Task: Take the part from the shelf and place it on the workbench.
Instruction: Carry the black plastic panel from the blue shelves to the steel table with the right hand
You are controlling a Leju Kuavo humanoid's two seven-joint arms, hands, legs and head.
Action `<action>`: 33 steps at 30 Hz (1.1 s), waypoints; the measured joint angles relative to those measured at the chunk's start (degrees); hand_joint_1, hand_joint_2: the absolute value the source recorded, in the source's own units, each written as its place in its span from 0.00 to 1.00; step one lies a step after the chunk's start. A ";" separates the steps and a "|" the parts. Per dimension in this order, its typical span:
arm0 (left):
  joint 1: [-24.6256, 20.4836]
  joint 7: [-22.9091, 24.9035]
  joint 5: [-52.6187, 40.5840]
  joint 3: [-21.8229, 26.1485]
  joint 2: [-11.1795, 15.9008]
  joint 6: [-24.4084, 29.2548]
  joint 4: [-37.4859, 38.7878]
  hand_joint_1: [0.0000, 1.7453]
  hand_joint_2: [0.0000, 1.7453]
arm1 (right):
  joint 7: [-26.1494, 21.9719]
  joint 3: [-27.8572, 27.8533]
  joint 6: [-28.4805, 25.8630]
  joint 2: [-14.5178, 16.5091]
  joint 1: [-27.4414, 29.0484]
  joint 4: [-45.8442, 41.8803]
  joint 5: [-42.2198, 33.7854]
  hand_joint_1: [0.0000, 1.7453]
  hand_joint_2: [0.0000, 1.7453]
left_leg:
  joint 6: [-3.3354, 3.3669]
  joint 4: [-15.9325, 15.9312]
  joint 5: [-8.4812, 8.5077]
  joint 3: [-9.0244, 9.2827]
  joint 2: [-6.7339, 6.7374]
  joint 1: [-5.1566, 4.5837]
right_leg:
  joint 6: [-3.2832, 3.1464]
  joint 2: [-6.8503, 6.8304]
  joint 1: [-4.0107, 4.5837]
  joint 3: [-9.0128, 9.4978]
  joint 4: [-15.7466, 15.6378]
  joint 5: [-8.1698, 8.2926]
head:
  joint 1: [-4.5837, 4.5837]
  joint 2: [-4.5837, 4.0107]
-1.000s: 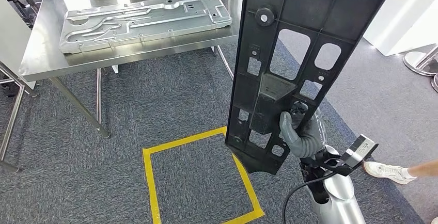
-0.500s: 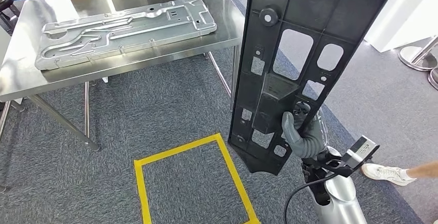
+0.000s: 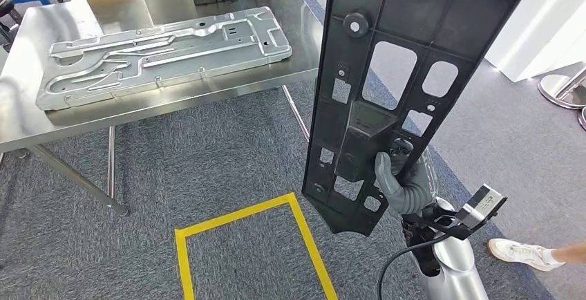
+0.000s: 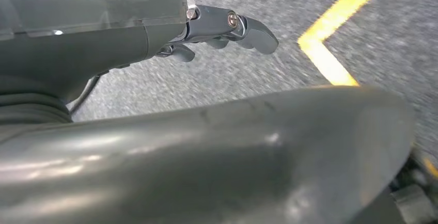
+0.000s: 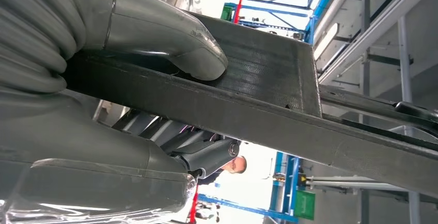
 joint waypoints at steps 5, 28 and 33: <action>-0.37 -0.02 -0.03 0.00 0.01 -0.01 -0.01 0.00 0.00 | 0.17 0.04 -0.15 -0.02 0.57 -0.44 0.18 1.00 1.00 | -2.16 0.50 -0.91 1.00 0.11 0.17 | -3.09 0.30 0.23 0.79 -3.02 1.48 | -0.07 0.00; -0.49 -1.20 -0.05 -0.01 0.05 0.08 -0.02 0.00 0.00 | -0.03 0.18 2.91 -0.04 1.41 -0.54 -0.69 1.00 1.00 | 2.49 0.84 6.34 -7.63 -2.40 -1.93 | -2.13 0.41 1.70 0.05 9.78 -8.41 | -0.07 0.00; -0.58 -1.20 -0.07 -0.01 0.02 0.03 0.01 0.00 0.00 | -0.04 0.19 2.94 -0.03 1.50 -0.46 -0.48 1.00 1.00 | 1.11 2.25 5.20 -8.03 -5.34 -1.56 | -2.57 4.79 1.10 4.70 -2.93 -2.09 | -0.07 0.00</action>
